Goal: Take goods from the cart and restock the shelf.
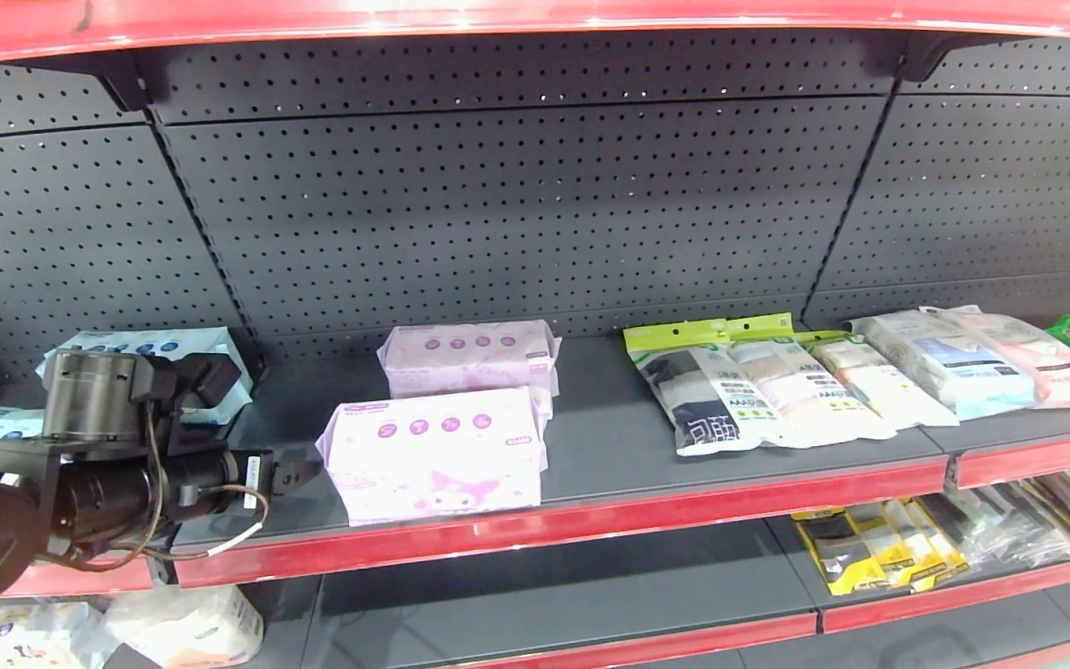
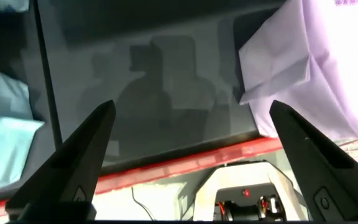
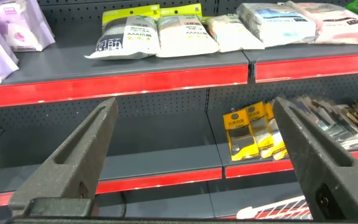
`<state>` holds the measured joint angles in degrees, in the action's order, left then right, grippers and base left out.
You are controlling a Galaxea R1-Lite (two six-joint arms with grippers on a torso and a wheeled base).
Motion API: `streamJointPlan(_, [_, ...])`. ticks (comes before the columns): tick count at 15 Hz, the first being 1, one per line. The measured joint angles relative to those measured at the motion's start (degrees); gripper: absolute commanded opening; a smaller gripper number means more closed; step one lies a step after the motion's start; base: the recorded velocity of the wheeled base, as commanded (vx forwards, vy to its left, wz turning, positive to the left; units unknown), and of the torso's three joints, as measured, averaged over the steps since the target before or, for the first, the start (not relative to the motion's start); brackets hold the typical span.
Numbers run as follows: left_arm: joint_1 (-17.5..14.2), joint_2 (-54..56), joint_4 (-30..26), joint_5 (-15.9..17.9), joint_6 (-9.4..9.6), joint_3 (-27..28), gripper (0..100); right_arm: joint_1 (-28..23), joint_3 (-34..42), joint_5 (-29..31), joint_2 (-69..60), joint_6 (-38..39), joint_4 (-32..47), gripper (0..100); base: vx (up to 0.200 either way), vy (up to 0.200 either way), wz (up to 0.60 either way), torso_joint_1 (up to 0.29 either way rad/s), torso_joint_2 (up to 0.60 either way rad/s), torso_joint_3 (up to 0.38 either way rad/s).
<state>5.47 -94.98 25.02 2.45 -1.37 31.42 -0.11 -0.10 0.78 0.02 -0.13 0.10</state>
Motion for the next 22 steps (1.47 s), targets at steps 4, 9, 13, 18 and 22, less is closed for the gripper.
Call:
streamJointPlan(4, [-0.11, -2.60, 2.29, -0.93, 0.39, 1.49, 100, 0.01, 0.00, 0.00, 0.00, 0.00, 0.00, 100, 0.000, 0.000, 0.00, 0.000, 0.00, 0.000])
streamJointPlan(9, [-0.21, -5.52, 4.24, -1.90, 0.50, 3.62, 100, 0.00, 0.00, 0.01, 0.00, 0.00, 0.00, 100, 0.000, 0.000, 0.00, 0.000, 0.00, 0.000])
streamJointPlan(13, [-0.13, -7.89, 6.22, -2.13, 0.50, 4.57, 100, 0.04, 0.00, 0.00, 0.00, 0.00, 0.00, 100, 0.000, 0.000, 0.00, 0.000, 0.00, 0.000])
streamJointPlan(18, [0.80, -9.13, 6.21, -2.38, 0.50, 5.41, 100, 0.04, 0.00, 0.01, 0.00, 0.04, 0.00, 100, 0.000, 0.000, 0.00, 0.000, 0.00, 0.000])
streamJointPlan(22, [1.66, -9.85, 6.21, -2.35, 0.50, 6.70, 100, 0.01, 0.00, 0.00, 0.00, 0.04, 0.00, 100, 0.000, 0.000, 0.00, 0.000, 0.00, 0.000])
